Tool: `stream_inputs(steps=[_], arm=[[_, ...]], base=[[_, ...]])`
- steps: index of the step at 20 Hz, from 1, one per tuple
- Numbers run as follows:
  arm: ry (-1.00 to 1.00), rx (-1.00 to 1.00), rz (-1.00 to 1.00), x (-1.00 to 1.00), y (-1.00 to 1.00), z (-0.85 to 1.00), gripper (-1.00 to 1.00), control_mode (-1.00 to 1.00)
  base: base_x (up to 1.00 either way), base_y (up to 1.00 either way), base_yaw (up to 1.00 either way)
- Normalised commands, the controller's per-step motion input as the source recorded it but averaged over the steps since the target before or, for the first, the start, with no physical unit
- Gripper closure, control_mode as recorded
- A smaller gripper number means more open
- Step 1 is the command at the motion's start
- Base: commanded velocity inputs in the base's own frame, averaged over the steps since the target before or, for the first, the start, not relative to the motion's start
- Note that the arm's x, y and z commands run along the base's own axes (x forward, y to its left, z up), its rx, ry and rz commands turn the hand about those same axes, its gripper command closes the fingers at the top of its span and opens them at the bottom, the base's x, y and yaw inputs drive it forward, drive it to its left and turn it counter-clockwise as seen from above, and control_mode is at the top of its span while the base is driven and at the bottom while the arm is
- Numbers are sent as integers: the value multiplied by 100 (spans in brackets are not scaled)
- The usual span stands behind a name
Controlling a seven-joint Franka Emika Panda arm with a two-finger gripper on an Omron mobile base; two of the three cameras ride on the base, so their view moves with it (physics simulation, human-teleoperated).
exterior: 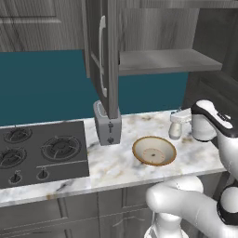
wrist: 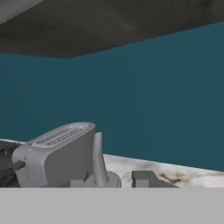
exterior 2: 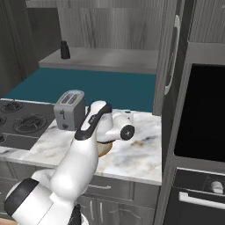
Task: Retrieve the bottle and the shaker from the cabinet and place them next to the mixing bowl on the counter. Then add garlic from the fridge to the mixing bowl.
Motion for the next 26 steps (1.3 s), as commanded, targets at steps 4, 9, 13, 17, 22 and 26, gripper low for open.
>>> stream_inputs(steps=[4,9,13,17,22,26], arm=[[-2,1,4,29,0,-25,100,-100],[-3,1,3,26,0,-23,100,-100],[-5,1,4,23,-3,-28,100,-100],[-6,1,4,18,-2,-25,100,-100],[-6,1,3,13,-3,-19,100,-100],[-13,8,1,7,-22,2,100,-100]], base=[[0,0,0],[0,0,0],[0,0,0],[0,0,0],[0,0,0],[0,0,0]])
